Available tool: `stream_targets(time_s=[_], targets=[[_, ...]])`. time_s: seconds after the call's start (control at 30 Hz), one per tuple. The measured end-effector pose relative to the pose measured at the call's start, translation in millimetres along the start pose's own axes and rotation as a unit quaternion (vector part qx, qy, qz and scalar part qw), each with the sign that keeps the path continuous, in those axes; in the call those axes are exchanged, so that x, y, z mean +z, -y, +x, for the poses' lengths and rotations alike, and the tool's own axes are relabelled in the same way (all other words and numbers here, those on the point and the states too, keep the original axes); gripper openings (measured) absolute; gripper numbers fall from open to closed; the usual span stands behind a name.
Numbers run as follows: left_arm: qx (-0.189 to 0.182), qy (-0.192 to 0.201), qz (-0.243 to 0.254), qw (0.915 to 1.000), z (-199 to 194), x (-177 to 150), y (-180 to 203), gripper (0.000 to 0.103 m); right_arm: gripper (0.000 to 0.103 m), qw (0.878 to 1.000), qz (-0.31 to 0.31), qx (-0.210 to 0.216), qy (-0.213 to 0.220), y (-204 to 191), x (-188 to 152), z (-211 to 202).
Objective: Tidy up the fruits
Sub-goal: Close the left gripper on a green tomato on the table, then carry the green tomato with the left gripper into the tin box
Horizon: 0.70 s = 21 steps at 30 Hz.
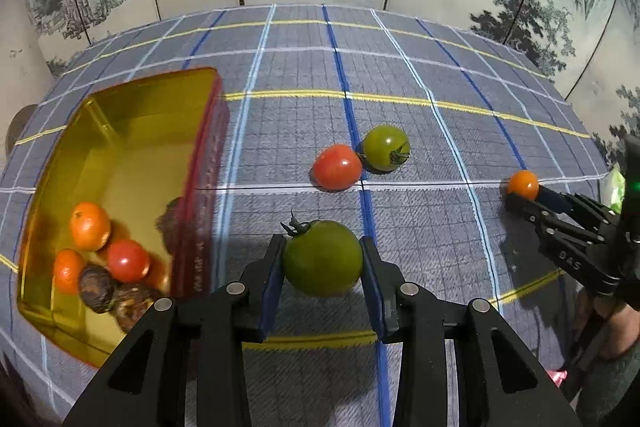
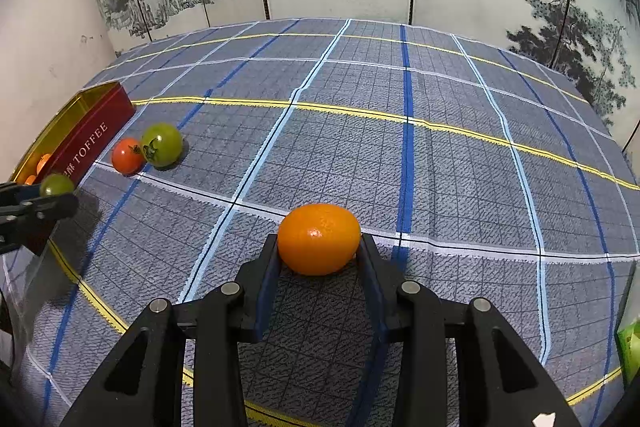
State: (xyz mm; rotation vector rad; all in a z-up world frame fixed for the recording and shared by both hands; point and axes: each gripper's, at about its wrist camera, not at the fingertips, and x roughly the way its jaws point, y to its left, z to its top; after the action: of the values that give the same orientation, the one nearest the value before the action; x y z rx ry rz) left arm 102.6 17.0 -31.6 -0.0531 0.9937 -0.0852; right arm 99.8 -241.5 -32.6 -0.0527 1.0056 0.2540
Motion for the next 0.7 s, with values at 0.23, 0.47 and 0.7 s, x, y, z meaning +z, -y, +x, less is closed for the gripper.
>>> stream_targets(time_s=[0.23, 0.47, 0.7], targets=[[0.016, 0.030, 0.002, 0.9994, -32.9, -1.8, -16.8, 0.037, 0.036, 1.000, -0.003, -0.004, -0.001, -0.6, 0.0, 0.4], [0.046, 0.038, -0.012, 0.9981, -47.5, -5.5, -48.6, 0.037, 0.036, 1.000, -0.008, -0.011, -0.002, -2.2, -0.6, 0.6], [0.074, 0.036, -0.048, 0.9954, -53.0, -11.4, -87.8, 0.037, 0.036, 1.000, -0.011, -0.017, -0.003, -3.8, -0.4, 0.6]])
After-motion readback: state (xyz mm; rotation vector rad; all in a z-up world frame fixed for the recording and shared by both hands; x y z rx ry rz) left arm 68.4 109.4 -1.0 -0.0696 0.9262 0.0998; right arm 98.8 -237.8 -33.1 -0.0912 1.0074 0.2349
